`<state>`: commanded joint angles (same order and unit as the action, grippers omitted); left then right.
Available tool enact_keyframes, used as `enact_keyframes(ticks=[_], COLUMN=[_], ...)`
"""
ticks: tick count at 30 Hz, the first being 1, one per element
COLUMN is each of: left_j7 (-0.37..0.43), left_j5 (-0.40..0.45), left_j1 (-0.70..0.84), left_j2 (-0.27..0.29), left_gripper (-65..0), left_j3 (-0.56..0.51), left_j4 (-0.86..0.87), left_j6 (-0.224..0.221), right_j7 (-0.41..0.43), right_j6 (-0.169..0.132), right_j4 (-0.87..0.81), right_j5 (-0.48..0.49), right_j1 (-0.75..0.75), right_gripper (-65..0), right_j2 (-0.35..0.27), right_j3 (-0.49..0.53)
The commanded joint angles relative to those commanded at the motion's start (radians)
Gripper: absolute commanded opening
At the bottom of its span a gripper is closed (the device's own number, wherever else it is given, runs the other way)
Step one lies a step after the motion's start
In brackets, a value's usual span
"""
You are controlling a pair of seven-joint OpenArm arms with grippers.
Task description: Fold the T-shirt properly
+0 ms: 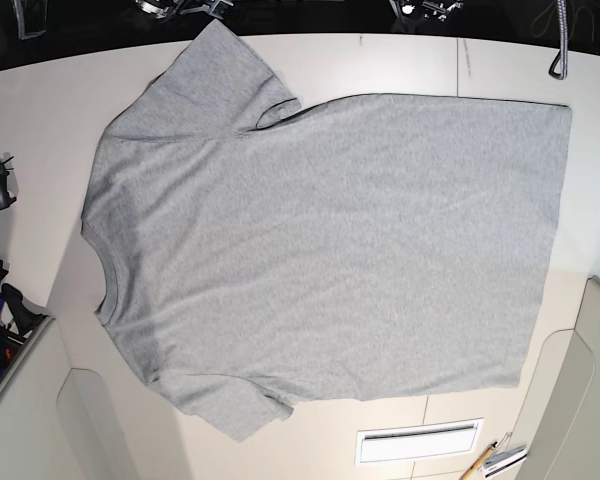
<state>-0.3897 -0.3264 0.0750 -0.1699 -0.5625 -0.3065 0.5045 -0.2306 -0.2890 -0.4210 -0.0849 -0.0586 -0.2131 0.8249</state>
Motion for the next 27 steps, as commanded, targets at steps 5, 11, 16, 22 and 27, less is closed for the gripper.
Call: enact_keyframes(ticks=[5,11,16,22,27], left_j7=[0.000,-0.004,-0.004,-0.062,-0.079], left_j5=[-0.014,-0.013,0.009,0.013,0.011], left_j1=[0.000,0.000,0.000,0.007,0.040], left_j2=[0.000,0.000,0.000,-0.013,-0.063], left_gripper=[-55.7,-55.7,-55.7,-55.7,-55.7], left_j3=[0.000,0.000,0.000,0.000,0.000], left_j4=[0.000,0.000,0.000,0.000,-0.002], left_j6=[0.016,0.016,0.016,0.016,0.016], right_j7=[0.000,0.000,0.000,-0.002,-0.006], right_j6=[0.001,0.001,0.001,0.000,0.000], right_j4=[-0.002,-0.029,-0.043,-0.043,-0.045], right_j5=[0.000,-0.001,0.000,0.024,0.043], right_j1=[0.000,0.000,0.000,-0.006,-0.023], right_gripper=[-56.9,-56.9,-56.9,-56.9,-56.9], right_j2=[0.000,0.000,0.000,-0.021,-0.071], right_j3=[0.000,0.000,0.000,0.000,0.000])
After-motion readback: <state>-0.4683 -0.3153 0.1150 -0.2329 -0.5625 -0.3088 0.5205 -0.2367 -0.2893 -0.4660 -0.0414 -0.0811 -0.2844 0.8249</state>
